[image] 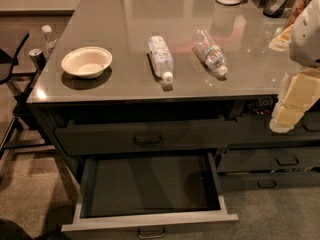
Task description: Place blue plastic bottle into middle drawer
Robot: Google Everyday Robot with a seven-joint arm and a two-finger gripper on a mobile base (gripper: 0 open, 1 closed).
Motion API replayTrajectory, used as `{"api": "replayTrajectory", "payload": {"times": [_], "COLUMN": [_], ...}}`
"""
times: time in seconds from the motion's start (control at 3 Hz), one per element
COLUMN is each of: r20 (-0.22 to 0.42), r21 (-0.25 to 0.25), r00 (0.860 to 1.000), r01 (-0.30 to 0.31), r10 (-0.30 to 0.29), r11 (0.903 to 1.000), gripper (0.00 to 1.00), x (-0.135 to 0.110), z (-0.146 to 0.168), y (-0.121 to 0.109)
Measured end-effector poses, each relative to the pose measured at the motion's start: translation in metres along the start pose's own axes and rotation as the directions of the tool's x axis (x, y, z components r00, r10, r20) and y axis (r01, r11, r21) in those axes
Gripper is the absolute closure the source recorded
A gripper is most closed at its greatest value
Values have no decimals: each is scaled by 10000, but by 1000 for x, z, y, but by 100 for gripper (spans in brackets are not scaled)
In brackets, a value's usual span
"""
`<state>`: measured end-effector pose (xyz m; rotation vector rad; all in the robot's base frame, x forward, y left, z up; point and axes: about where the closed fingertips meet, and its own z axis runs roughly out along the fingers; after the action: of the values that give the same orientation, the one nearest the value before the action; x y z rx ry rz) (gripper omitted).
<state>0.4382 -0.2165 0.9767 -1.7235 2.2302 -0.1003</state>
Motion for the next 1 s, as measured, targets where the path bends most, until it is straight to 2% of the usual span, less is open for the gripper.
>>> {"api": "replayTrajectory", "payload": {"times": [0.33,0.67,1.0], "r20": [0,-57,-41], "r21": [0,-60,-66], "r00": [10000,9999,9998], "r01": [0,149,173], "r10": [0,-150,-173], "r11": [10000,9999,9998], "gripper": [0,0,0], "x": [0,-22,-25], "z": [0,-3,-4], "y": [0,-5,-5]}}
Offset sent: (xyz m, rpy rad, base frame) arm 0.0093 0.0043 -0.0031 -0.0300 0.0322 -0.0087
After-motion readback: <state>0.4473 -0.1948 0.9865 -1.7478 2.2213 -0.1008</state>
